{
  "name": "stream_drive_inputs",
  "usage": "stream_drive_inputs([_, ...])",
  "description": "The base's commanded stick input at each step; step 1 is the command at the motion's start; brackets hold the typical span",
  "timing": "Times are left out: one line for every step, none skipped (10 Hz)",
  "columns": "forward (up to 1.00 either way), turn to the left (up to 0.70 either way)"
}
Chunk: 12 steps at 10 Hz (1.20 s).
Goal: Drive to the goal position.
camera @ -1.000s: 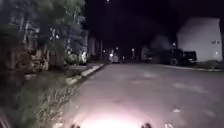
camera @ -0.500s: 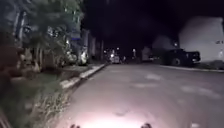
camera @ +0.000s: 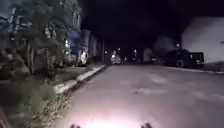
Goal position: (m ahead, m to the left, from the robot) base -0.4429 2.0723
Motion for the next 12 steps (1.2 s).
stream_drive_inputs([0.70, 0.00])
stream_drive_inputs([0.70, 0.00])
stream_drive_inputs([0.70, 0.00])
stream_drive_inputs([0.70, 0.00])
stream_drive_inputs([0.70, 0.00])
stream_drive_inputs([0.70, 0.00])
stream_drive_inputs([0.70, 0.00])
stream_drive_inputs([0.70, 0.00])
stream_drive_inputs([0.70, 0.00])
stream_drive_inputs([0.70, 0.00])
stream_drive_inputs([0.70, 0.00])
stream_drive_inputs([0.70, 0.00])
